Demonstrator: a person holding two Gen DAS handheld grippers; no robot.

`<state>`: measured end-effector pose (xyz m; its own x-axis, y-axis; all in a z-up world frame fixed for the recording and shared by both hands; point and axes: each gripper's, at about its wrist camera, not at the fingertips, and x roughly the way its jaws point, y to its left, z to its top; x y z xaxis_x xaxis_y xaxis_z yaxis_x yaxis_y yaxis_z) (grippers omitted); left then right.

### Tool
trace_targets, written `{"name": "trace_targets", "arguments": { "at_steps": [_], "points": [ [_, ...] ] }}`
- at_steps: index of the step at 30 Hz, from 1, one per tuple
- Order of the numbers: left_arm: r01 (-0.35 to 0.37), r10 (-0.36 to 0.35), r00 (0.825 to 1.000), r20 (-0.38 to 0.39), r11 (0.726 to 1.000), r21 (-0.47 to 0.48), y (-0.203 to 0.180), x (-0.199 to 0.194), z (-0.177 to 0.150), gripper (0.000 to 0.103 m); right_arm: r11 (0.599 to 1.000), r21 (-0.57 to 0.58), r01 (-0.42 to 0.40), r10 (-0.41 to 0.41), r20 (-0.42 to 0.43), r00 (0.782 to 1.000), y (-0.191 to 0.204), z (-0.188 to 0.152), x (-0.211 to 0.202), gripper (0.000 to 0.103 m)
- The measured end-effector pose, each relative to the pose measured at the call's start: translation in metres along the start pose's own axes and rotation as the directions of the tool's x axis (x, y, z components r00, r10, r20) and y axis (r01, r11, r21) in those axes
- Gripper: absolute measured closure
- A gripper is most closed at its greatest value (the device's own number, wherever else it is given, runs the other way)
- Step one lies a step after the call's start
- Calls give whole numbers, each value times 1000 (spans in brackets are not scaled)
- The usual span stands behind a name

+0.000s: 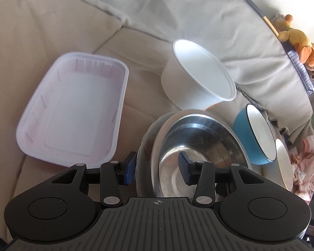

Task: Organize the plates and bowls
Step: 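Grasp the yellow-rimmed white bowl rim with the right gripper and lift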

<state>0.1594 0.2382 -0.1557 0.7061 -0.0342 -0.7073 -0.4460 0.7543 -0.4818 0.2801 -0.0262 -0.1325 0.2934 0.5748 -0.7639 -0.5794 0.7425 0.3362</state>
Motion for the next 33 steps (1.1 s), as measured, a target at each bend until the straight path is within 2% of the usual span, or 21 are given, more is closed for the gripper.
{"name": "trace_targets", "arguments": {
  "at_steps": [3,6,8,10,13,16,18,21,24,28,30,33],
  "points": [
    [-27,24,997,70,999,37,-9,-20,6,59,999,-27,33,-31,50,998,-5,2,-16,56],
    [-72,58,984,167,994,80,-25,-44,14,59,998,-43,35,-30,130,991,-18,6,-48,56],
    [-22,3,978,208,996,87,-41,-56,22,59,996,-56,63,-51,193,980,-28,9,-74,56],
    [81,-100,974,203,992,102,-63,-59,30,59,995,-46,89,-74,257,963,-44,13,-102,56],
    [193,-210,970,127,972,133,-104,-44,32,59,987,43,152,-158,351,923,-81,22,-145,56],
    [239,-243,970,8,957,163,-142,-13,21,59,964,149,220,-262,394,881,-124,21,-174,56],
    [251,-245,968,-53,951,179,-161,6,11,59,941,219,260,-328,383,864,-153,14,-182,56],
    [252,-229,965,-131,946,201,-181,31,-12,59,914,298,274,-370,342,864,-189,-1,-182,56],
    [266,-217,952,-216,937,227,-193,49,-38,59,889,357,287,-398,293,869,-218,-21,-170,56],
    [264,-188,942,-277,926,270,-198,61,-64,59,861,424,280,-408,249,879,-243,-38,-154,56],
    [268,-185,937,-296,925,271,-202,65,-67,59,861,430,270,-402,252,880,-247,-40,-150,56],
    [304,-233,927,-295,926,226,-212,73,-60,59,885,392,251,-380,297,876,-246,-29,-151,56]
  ]
}}
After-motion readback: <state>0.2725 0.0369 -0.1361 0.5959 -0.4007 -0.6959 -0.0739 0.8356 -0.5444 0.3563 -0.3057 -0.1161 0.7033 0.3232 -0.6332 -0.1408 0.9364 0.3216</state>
